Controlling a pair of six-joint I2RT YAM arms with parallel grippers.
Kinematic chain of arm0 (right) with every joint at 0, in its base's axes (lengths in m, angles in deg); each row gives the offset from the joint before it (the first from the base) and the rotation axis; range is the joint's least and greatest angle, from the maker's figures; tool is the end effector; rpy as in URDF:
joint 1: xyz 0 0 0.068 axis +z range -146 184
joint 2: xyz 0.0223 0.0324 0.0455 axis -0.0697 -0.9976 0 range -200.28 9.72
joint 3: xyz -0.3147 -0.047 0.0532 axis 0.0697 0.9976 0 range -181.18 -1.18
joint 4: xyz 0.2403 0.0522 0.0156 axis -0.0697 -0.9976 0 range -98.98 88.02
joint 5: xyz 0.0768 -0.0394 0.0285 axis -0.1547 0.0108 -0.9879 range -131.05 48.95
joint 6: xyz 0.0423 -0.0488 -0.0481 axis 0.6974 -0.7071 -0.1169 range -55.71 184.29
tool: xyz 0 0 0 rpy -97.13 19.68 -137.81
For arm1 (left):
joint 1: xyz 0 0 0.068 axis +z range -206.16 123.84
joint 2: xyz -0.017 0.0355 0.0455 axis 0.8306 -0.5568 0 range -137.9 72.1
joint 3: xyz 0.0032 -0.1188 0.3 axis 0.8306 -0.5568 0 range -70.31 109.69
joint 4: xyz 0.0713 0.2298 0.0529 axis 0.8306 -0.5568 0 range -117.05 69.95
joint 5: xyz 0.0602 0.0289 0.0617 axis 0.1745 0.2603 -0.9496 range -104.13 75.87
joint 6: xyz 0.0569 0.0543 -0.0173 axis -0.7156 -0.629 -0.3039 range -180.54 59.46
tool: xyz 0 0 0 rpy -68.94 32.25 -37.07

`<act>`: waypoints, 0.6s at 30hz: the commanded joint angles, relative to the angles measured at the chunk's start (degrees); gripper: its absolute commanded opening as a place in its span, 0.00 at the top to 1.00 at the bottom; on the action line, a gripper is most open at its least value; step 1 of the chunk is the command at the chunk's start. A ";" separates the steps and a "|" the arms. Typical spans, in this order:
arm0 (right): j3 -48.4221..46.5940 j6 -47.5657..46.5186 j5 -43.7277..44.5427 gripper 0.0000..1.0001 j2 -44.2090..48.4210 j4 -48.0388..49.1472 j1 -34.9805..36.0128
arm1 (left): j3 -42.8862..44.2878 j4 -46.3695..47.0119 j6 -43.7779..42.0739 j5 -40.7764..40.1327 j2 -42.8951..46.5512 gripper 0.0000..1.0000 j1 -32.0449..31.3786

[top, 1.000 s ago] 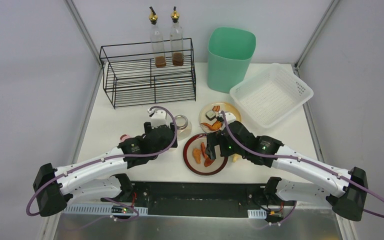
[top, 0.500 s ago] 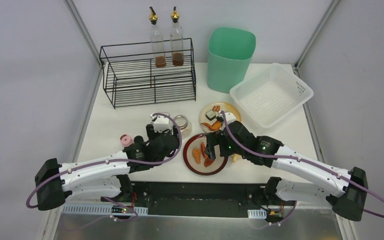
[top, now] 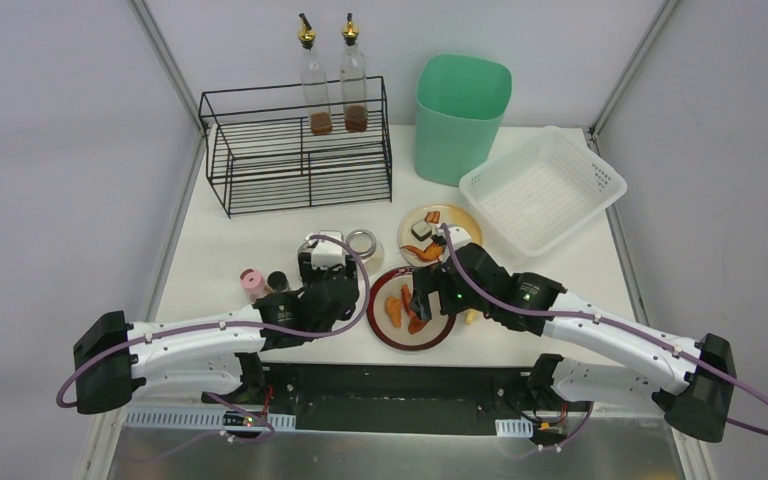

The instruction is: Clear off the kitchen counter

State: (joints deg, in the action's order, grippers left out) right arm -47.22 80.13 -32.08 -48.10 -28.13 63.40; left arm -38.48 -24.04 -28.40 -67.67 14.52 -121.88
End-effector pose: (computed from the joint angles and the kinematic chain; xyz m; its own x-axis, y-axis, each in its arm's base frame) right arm 0.1117 0.1675 0.3045 -0.5160 -0.3429 -0.7850 -0.6723 0.7300 0.1230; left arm 0.1263 -0.1442 0.2772 -0.3081 -0.0859 -0.9475 0.1069 0.9865 -0.1242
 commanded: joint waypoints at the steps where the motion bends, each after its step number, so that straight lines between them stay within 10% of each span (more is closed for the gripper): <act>1: -0.17 0.19 -0.04 0.01 0.58 1.14 0.23 | -0.16 3.73 -2.78 -1.81 1.92 0.89 -0.89; 18: -1.85 -0.19 -0.74 0.01 0.69 0.60 0.24 | 12.86 -7.41 -3.53 8.34 9.77 1.00 -1.48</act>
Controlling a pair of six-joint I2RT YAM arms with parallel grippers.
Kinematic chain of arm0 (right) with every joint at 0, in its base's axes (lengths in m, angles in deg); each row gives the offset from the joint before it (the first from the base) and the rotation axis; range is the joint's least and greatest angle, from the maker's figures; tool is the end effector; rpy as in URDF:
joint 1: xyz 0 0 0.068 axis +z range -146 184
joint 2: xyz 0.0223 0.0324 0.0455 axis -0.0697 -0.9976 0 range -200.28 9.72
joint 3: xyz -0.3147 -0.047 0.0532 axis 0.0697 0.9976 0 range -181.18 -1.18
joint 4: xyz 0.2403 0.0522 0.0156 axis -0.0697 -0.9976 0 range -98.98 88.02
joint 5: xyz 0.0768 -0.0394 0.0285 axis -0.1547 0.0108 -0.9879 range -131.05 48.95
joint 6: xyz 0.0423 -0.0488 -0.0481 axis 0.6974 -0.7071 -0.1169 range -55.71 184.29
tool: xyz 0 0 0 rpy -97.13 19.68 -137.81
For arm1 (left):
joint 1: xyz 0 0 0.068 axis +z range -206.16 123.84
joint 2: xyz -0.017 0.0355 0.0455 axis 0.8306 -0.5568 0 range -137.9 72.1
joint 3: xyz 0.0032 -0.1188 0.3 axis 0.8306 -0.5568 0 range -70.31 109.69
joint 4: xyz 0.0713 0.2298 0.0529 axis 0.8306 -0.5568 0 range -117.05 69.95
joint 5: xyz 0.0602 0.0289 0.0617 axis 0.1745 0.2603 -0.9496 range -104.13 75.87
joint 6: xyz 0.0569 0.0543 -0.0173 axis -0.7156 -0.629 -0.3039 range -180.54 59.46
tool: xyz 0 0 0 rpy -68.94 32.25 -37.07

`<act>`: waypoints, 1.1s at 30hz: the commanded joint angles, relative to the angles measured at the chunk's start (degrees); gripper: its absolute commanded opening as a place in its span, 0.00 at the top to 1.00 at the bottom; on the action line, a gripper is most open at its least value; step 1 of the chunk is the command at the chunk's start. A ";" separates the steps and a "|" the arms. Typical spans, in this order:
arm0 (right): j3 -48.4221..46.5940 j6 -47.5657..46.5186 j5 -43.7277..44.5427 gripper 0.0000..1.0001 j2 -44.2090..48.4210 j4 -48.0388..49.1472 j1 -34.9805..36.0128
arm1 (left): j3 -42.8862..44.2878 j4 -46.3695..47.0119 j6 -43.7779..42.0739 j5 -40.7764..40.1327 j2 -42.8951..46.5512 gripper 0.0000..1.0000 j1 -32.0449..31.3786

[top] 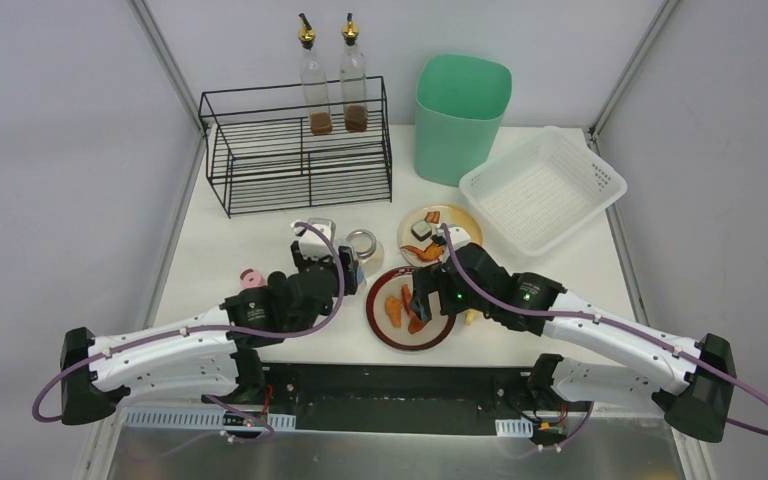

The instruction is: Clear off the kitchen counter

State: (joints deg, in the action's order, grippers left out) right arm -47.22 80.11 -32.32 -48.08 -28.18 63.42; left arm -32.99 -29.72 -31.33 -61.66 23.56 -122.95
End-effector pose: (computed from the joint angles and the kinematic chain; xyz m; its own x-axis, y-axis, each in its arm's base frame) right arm 0.1114 0.1676 0.3044 -0.5164 -0.3444 -0.7840 -0.6748 0.7273 0.1250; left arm 0.1103 -0.1273 0.3211 -0.2929 -0.1530 -0.9438 0.2359 0.9450 -0.2264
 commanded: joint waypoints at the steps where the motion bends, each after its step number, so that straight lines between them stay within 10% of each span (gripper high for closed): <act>1: -2.03 -0.17 -0.55 0.01 0.62 0.70 0.21 | 8.89 -2.80 -1.24 2.72 0.35 1.00 -0.35; 14: -4.09 -0.77 -0.99 0.01 -1.19 2.15 0.19 | 27.28 -4.53 -14.87 5.65 -6.16 1.00 3.22; 33: -2.15 -0.92 -2.10 0.01 -1.34 4.61 0.32 | 46.91 -3.24 -17.54 26.65 -23.76 1.00 37.08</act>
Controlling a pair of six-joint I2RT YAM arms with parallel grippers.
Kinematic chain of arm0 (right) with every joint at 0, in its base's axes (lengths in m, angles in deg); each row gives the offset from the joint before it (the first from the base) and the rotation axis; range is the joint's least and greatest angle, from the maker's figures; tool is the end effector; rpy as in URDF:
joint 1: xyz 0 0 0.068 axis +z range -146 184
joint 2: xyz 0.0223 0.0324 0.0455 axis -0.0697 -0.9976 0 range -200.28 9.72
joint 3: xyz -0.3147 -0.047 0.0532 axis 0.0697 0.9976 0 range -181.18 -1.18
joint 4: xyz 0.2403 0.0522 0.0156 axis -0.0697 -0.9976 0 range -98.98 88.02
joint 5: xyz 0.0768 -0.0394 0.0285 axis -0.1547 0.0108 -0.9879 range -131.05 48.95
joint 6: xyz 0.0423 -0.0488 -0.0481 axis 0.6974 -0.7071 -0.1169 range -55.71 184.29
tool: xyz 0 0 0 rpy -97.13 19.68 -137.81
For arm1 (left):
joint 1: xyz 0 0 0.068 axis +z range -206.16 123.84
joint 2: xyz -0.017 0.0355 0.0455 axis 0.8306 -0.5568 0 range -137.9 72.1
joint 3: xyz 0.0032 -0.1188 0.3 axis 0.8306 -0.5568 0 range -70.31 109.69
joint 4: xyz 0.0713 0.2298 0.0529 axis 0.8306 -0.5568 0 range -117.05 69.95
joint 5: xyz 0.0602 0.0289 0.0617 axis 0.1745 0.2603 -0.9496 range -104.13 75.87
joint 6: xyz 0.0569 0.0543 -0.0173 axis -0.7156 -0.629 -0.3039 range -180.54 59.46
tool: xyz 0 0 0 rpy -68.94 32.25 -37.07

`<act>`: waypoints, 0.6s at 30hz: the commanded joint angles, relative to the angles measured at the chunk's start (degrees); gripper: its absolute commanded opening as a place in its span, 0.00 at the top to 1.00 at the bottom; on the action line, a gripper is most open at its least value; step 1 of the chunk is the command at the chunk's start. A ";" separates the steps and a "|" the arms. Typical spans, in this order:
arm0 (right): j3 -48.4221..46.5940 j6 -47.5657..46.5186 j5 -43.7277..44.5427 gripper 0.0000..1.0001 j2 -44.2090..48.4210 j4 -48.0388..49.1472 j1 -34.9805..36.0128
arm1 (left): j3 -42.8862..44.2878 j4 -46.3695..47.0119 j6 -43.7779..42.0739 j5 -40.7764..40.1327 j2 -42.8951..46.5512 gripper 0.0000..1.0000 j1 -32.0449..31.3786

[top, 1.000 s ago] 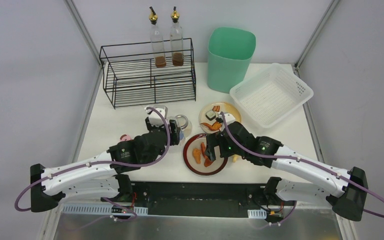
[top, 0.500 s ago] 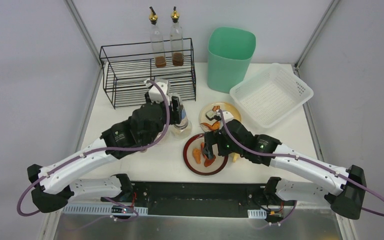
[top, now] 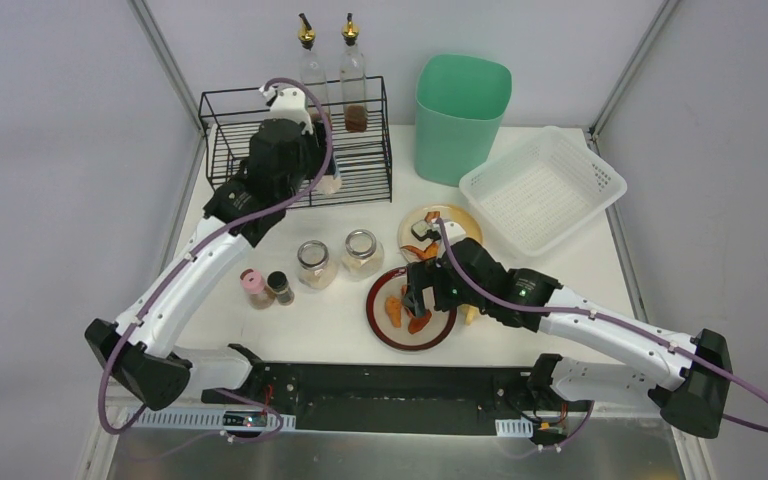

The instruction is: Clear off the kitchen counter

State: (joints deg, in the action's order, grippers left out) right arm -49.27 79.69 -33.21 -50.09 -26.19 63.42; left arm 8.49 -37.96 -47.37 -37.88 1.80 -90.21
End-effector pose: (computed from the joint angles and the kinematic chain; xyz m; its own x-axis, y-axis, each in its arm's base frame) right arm 0.1169 0.1790 0.3143 -0.4993 -0.3280 -0.8019 -0.6888 0.7117 0.1378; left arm 0.2369 -0.1264 0.4811 -0.1736 -0.1344 -0.9756 0.1476 0.9759 -0.1607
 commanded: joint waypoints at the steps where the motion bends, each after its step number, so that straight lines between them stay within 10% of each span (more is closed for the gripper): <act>1: 0.10 -0.40 -1.53 0.01 0.60 2.94 0.28 | 6.54 5.41 -1.73 2.43 -3.05 1.00 5.50; 18: 0.91 -0.19 -2.78 0.01 0.05 4.09 0.27 | 29.71 9.13 -7.73 -3.98 -22.47 1.00 18.57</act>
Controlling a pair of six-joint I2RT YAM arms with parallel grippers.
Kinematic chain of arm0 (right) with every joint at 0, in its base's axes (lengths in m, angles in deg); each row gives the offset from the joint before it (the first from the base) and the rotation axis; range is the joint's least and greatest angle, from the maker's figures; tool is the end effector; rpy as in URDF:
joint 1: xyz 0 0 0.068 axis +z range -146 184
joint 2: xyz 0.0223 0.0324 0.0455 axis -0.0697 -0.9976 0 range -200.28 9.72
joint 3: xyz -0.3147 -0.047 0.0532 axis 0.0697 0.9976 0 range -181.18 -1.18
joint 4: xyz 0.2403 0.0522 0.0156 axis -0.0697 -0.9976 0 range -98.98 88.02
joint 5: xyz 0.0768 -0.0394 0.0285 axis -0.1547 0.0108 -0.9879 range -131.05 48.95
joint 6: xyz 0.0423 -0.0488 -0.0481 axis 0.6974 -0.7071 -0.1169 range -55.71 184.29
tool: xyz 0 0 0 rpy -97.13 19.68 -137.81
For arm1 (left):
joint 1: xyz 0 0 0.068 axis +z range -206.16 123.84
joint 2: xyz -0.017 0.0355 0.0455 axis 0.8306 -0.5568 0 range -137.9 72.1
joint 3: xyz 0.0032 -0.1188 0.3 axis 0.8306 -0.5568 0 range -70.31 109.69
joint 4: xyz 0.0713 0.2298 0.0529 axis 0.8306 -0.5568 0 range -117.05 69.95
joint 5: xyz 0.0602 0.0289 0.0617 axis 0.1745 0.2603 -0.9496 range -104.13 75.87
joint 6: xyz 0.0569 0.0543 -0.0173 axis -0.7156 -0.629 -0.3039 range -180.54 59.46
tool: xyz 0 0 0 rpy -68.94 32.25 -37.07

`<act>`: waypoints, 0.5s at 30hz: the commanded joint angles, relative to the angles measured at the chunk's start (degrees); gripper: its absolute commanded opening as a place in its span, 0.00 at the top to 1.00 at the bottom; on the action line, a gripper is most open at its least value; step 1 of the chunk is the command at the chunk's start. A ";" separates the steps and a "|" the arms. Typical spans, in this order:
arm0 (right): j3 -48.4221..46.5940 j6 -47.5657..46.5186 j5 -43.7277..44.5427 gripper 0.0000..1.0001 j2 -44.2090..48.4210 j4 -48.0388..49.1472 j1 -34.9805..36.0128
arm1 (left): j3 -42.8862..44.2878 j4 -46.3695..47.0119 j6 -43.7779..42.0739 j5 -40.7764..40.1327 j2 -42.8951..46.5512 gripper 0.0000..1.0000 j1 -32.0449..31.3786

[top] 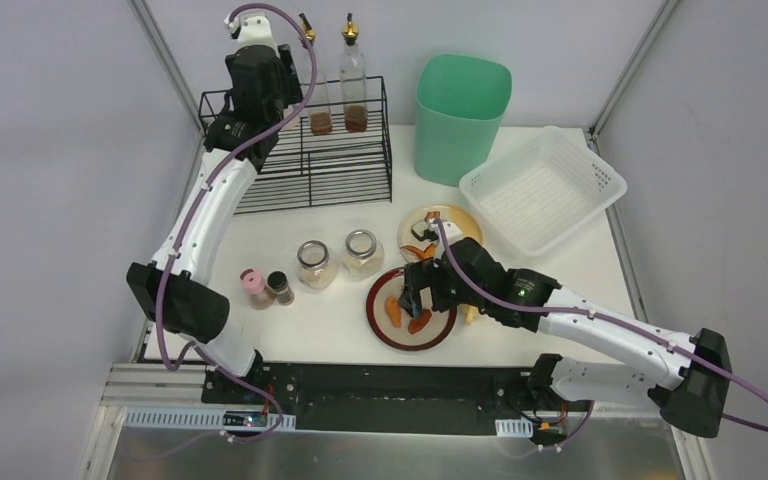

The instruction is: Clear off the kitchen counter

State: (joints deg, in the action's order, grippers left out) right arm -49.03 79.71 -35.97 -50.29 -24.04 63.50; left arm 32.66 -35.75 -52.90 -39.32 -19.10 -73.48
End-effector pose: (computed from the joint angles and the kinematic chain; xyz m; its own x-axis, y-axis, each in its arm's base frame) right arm 0.1157 0.1841 0.3163 -0.4934 -0.3160 -0.8104 -0.7156 0.6770 0.1718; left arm 0.3668 -0.0835 0.5249 -0.0467 -0.1115 -0.9927 -0.1435 0.9842 -0.1038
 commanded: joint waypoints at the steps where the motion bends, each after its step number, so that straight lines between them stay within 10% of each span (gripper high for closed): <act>1: 0.74 -0.21 -0.04 0.01 0.44 1.95 0.19 | 6.30 7.44 -2.35 -2.53 -2.40 1.00 2.51; 15: 1.36 -0.82 1.72 0.01 -1.03 2.36 0.22 | 21.73 8.94 -2.09 -0.30 -16.62 1.00 6.96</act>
State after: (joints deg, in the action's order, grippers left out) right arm -47.77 79.69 -35.73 -50.46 -23.59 63.50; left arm 47.83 -32.78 -54.17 -40.13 -34.57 -66.97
